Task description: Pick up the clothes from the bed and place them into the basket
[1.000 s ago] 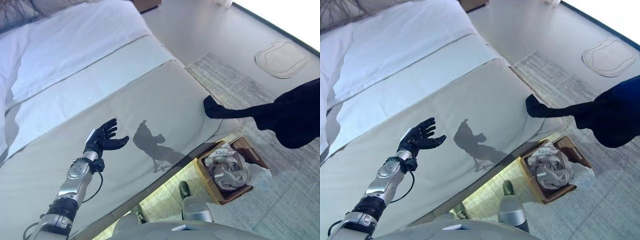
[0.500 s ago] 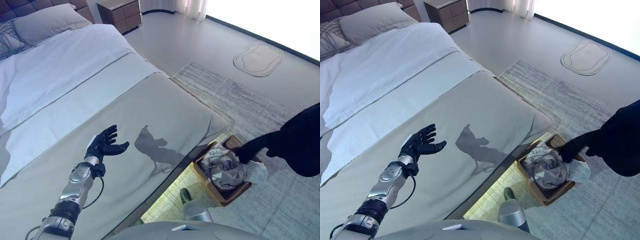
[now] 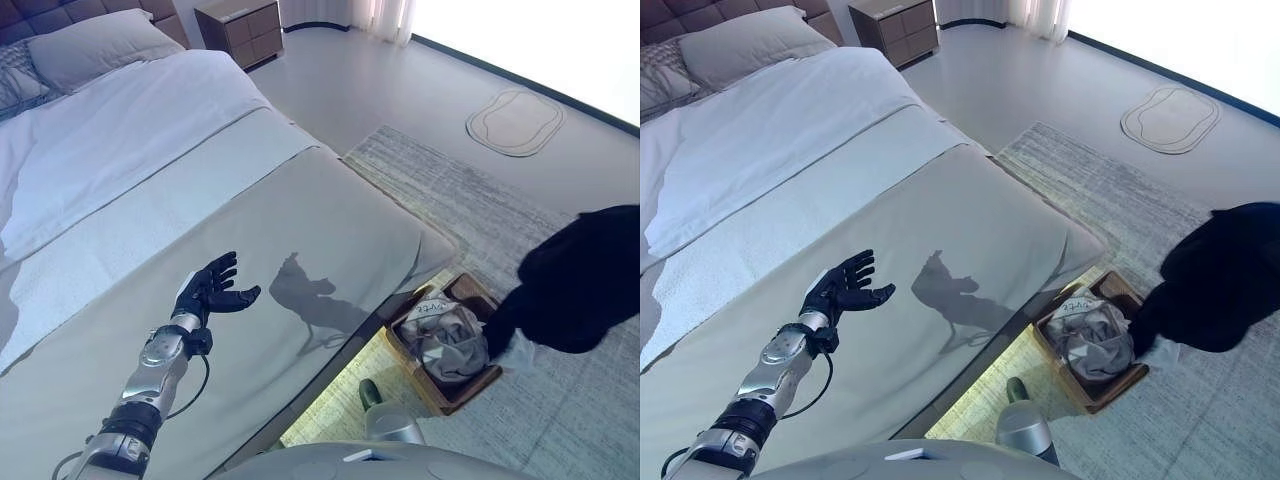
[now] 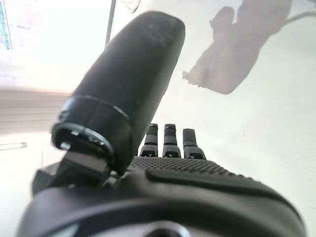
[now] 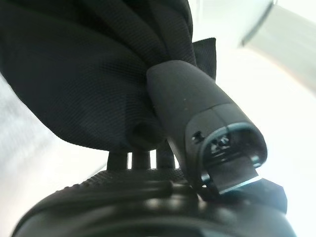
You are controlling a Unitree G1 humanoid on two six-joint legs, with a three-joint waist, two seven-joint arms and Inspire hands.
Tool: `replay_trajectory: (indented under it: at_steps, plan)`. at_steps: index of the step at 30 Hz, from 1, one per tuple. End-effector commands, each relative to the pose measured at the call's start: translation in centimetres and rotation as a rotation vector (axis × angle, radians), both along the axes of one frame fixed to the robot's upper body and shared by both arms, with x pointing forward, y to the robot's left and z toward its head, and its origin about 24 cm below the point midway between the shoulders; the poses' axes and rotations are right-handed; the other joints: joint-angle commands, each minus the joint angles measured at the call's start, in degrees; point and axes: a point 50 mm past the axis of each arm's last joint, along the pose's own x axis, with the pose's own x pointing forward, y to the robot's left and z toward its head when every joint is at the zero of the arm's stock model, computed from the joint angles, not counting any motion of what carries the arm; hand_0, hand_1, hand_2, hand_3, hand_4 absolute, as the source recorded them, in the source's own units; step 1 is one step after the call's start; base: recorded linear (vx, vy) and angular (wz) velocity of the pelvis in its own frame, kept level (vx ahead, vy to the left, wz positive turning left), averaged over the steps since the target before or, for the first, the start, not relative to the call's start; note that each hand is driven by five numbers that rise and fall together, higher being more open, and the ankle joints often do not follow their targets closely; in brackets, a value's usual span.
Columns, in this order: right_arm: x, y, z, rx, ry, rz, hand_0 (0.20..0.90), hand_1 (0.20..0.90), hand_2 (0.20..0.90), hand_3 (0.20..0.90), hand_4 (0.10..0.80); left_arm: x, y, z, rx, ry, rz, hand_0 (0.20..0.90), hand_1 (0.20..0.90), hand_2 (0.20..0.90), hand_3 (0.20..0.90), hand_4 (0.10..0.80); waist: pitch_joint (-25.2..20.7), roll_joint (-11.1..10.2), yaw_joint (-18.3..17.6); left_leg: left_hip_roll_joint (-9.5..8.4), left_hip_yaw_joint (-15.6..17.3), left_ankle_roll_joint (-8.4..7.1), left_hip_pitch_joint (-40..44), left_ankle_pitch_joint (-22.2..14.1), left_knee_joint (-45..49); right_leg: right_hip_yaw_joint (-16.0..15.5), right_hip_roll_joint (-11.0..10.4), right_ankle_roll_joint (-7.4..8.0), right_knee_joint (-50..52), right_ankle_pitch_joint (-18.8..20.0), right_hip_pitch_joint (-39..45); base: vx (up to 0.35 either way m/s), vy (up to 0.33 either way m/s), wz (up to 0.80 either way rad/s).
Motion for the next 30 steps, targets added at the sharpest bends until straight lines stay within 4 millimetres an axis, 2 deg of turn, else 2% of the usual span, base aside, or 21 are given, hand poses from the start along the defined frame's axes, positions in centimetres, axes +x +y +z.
replay_trajectory:
  at_steps: [1,4,9,17,19,27,28,29,30]
  plan:
    - [2.8,0.1,4.9,-0.105,-0.198,0.031,0.3,0.3,0.3,0.2,0.1,3.0,0.2,3.4,0.033,-0.164,-0.023,0.9,0.9,0.9,0.9,0.8,-3.68,-2.15,3.08,1.03,-4.1,1.48,1.2,-10.03,6.98,-3.73,1.16,0.97,4.72,-0.93,-4.83,0.0,0.0,0.0]
    - [3.0,0.5,3.1,-0.061,-0.18,0.015,0.3,0.3,0.3,0.2,0.1,3.1,-0.1,3.4,0.029,-0.162,-0.034,0.9,0.9,0.9,0.9,0.8,-3.21,-1.67,3.56,1.11,-4.19,1.36,1.24,-10.14,7.17,-4.31,0.9,0.93,4.81,-0.97,-4.75,0.0,0.0,0.0]
    - [3.1,1.0,1.5,-0.043,-0.146,0.013,0.3,0.3,0.3,0.2,0.1,3.1,-0.4,3.3,0.021,-0.161,-0.043,0.9,0.9,0.9,0.9,0.8,-2.79,-1.24,3.96,0.96,-4.51,1.24,0.93,-10.06,7.25,-4.79,0.61,0.96,4.85,-1.02,-4.78,-0.008,-0.004,0.03]
    - [0.7,1.0,-4.6,0.048,0.009,-0.08,0.3,0.3,0.3,0.2,0.1,2.9,-1.1,3.2,0.0,-0.171,-0.05,0.9,0.9,0.9,0.9,0.8,-2.42,-0.42,4.65,0.76,-4.92,1.32,1.15,-9.5,6.33,-5.22,0.63,1.05,4.65,-0.92,-4.46,-0.007,-0.004,0.04]
    - [0.0,0.9,-5.7,0.06,0.035,-0.103,0.3,0.3,0.3,0.2,0.1,2.9,-1.1,3.2,0.004,-0.168,-0.056,0.9,0.9,0.9,0.9,0.8,-2.4,-0.33,4.78,0.83,-4.98,1.34,1.25,-9.38,6.2,-5.3,0.7,1.02,4.65,-0.9,-4.38,0.011,-0.038,0.02]
    - [-0.6,0.7,-6.7,0.069,0.055,-0.16,0.3,0.3,0.3,0.2,0.1,3.2,-1.4,3.7,0.005,-0.179,-0.077,0.9,0.9,0.9,0.9,0.8,-1.65,0.46,5.03,0.96,-5.08,1.23,0.84,-9.57,6.61,-5.46,0.61,0.96,4.79,-1.01,-4.75,-0.002,-0.009,0.01]
    - [-0.6,0.6,-6.8,0.068,0.057,-0.167,0.439,0.439,0.439,0.362,0.262,3.3,-1.5,3.7,0.004,-0.182,-0.08,0.9,0.9,0.9,0.9,0.8,-1.53,0.63,5.02,0.93,-5.1,1.22,0.76,-9.56,6.67,-5.4,0.58,0.96,4.74,-0.97,-4.79,0.0,0.0,0.0]
    - [-0.6,0.6,-6.8,0.066,0.059,-0.17,0.9,0.9,0.9,0.9,0.8,3.3,-1.6,3.7,0.003,-0.183,-0.083,0.9,0.9,0.9,0.9,0.8,-1.46,0.72,5.02,0.95,-5.08,1.2,0.76,-9.58,6.71,-5.41,0.53,0.95,4.71,-0.95,-4.78,0.0,0.0,0.0]
    - [-0.6,0.6,-6.8,0.066,0.056,-0.169,0.9,0.9,0.9,0.9,0.8,3.2,-1.6,3.7,0.002,-0.183,-0.085,0.9,0.9,0.9,0.9,0.8,-1.38,0.82,4.97,1.0,-5.02,1.17,0.78,-9.62,6.83,-5.42,0.47,0.92,4.76,-0.95,-4.8,0.0,0.0,0.0]
